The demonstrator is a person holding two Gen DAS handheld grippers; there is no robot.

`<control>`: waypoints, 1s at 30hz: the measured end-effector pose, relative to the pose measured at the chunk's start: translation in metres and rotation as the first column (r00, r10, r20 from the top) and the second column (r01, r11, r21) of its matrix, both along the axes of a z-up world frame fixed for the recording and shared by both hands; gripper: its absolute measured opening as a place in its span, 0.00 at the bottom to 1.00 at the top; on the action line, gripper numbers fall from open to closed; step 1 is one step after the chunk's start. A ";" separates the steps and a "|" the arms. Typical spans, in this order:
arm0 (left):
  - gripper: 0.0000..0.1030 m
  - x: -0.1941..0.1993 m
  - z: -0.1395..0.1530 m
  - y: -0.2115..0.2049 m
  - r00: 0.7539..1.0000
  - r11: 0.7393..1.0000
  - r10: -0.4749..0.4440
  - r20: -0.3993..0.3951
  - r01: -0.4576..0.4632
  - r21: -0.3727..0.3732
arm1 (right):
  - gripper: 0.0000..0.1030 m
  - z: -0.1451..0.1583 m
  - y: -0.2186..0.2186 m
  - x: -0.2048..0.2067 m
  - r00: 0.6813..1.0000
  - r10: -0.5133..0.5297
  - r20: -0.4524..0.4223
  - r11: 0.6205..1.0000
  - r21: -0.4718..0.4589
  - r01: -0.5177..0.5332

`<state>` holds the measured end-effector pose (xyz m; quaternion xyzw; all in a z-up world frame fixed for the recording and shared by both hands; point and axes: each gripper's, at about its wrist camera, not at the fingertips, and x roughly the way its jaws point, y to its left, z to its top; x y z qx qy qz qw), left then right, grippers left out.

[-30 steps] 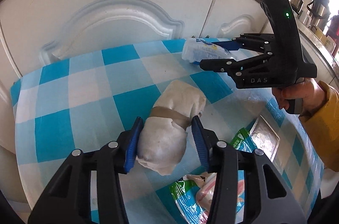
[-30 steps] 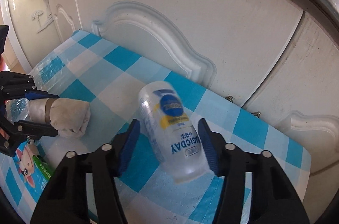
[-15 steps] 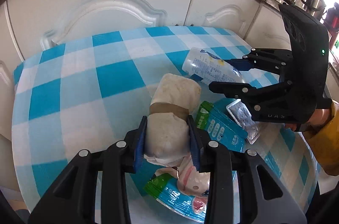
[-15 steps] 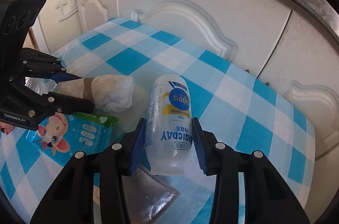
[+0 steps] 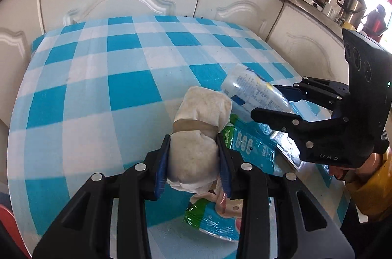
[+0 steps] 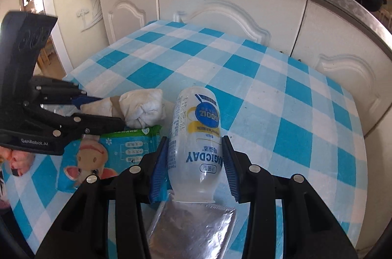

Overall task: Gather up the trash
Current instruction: 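Carry the cloth and bottle with both tools over the red bucket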

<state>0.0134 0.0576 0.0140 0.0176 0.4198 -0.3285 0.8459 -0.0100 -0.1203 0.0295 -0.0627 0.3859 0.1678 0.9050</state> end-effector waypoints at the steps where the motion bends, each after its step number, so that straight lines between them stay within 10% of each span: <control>1: 0.36 -0.004 0.000 0.005 1.000 0.999 0.021 -0.010 -0.021 -0.025 | 0.43 0.003 -0.001 -0.004 1.000 -0.015 0.001 1.000 0.021 0.015; 15: 0.36 -0.050 0.031 0.066 0.972 0.966 0.227 0.063 -0.217 -0.137 | 0.43 0.039 -0.005 -0.067 0.978 -0.206 0.029 0.956 0.218 0.195; 30: 0.36 -0.104 0.033 0.150 0.908 0.911 0.411 0.080 -0.405 -0.080 | 0.43 0.030 0.031 -0.130 0.968 -0.247 -0.043 0.950 0.185 0.251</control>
